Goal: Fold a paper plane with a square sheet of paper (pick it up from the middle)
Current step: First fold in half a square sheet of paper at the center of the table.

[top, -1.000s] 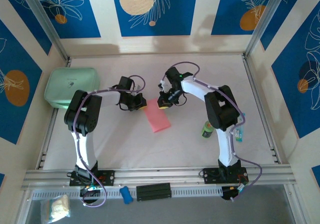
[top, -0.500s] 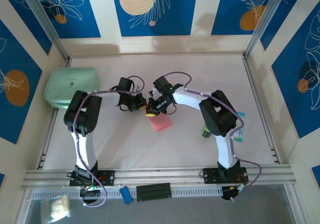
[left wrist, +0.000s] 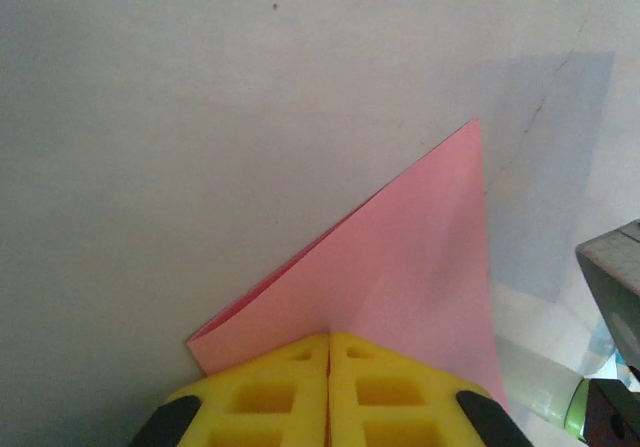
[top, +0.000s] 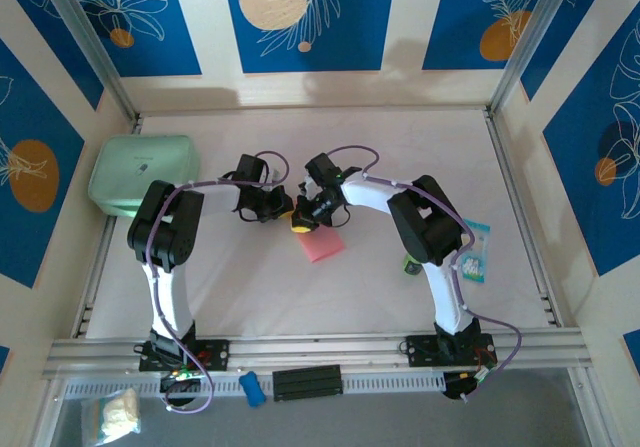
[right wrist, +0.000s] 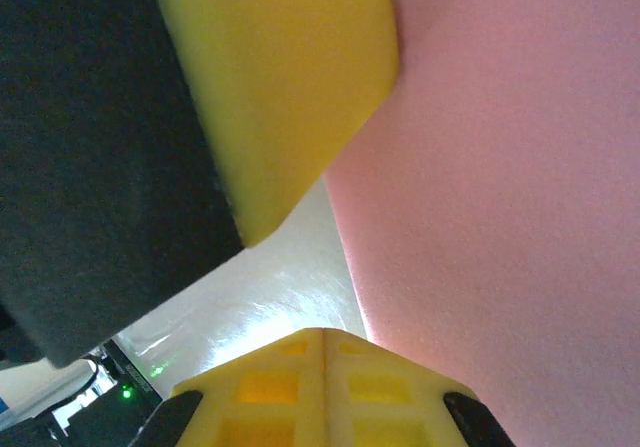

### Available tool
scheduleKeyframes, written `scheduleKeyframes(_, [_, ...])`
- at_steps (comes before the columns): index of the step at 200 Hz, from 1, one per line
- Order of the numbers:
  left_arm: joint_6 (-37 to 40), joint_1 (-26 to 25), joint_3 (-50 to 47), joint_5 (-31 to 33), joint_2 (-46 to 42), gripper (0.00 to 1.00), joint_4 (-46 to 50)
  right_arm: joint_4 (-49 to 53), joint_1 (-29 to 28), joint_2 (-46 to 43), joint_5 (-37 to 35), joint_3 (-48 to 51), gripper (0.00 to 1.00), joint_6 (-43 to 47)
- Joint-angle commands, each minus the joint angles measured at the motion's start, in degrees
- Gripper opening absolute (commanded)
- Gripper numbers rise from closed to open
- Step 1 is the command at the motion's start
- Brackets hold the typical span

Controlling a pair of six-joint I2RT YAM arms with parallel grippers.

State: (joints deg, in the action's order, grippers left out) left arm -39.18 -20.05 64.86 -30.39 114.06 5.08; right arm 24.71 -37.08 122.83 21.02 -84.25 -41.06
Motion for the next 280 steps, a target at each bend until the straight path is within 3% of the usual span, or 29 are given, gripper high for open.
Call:
scheduleKeyframes(1, [-0.11,-0.07,-1.76,5.11,1.71,0.09,2.99,2.57,-0.58,0.84,1.98,1.50,0.00,2.01])
scheduleKeyframes(188, [2.50,-0.02,-0.79,5.14,2.61,0.08,4.21,7.03,-3.26,-11.74,3.92,19.90,0.00,7.66])
scheduleKeyframes(244, [6.90,0.01,3.25,3.06,2.46,0.09,5.23,-2.73,0.90,-21.66,0.43,21.40,0.03,5.18])
scheduleKeyframes(280, [13.06,-0.34,9.54,-0.53,1.74,0.13,8.56,-1.12,4.99,-18.69,-4.28,18.11,0.06,5.97])
